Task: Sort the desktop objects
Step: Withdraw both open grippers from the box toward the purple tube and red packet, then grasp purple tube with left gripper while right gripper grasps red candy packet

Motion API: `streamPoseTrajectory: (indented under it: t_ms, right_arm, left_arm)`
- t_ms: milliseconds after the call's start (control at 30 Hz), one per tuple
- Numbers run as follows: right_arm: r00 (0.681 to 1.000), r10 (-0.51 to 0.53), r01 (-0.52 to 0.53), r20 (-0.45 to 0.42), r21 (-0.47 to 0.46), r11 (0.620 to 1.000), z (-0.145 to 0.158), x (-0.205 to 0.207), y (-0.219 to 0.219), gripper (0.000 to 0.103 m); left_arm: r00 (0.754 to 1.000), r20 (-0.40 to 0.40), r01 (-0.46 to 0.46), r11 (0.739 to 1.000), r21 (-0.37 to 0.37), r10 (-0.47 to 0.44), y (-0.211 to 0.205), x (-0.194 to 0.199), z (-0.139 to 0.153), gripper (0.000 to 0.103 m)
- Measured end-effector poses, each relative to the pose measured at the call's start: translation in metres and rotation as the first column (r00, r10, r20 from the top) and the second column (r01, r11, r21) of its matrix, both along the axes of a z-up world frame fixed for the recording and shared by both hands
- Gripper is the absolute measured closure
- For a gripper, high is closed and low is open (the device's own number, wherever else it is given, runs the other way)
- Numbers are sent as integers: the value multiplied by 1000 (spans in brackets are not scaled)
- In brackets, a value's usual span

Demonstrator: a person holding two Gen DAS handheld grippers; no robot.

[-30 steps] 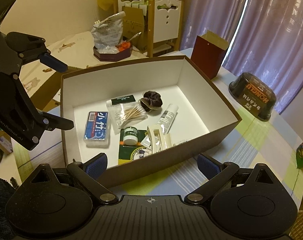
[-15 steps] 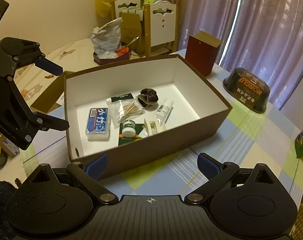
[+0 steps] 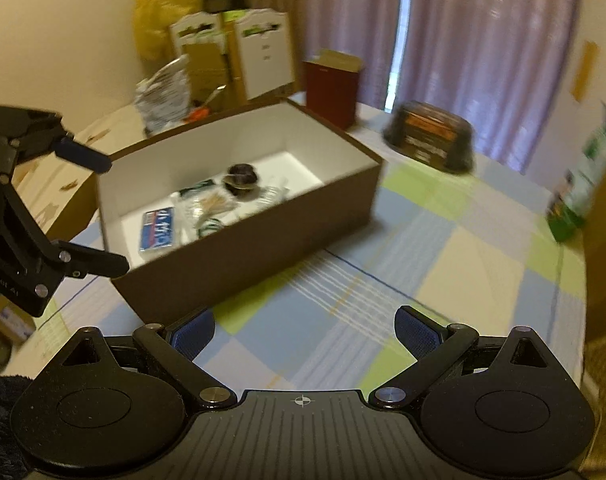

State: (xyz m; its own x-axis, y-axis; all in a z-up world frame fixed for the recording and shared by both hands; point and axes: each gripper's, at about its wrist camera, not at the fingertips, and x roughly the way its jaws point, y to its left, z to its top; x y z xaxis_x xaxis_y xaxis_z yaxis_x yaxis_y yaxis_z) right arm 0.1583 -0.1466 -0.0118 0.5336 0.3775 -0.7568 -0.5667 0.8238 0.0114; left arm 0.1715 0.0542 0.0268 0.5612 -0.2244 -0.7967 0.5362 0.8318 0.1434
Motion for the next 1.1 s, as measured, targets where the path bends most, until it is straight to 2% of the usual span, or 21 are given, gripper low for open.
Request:
streamPoseTrajectory:
  t_ms: [200,367,467,667,933,1100]
  right_arm:
    - [986,-162,163,-26,32,986,-3,-14,-49,4]
    - [950,-300,305,-84,59,950,-10,-20,-94,4]
    - [916,-386,392,-104,46,919,-16,-22,-118,4]
    - [828,-540,549,-153,27,835,-32,-21,-161,4]
    - [743,-635,651,-211,5,759,-54,-6,-200,4]
    - [701,-673,701,-234,56,711,-63,12,-215,4]
  left_arm:
    - [997,-26,72,997,-39,-73,-35,2,-10,2]
    - [991,-39,125,991,-50,-127,-63,8,-19,3]
    - [986,-45,159,986,-51,-162,-81,12,-24,3]
    - [974,-65,213,976,-43,-215,-115,25,-37,4]
    - [954,-98,284,959,-24,-285,-164,52,-63,12]
    - [942,-105,318,948,-14,-318,-190,71,-75,13]
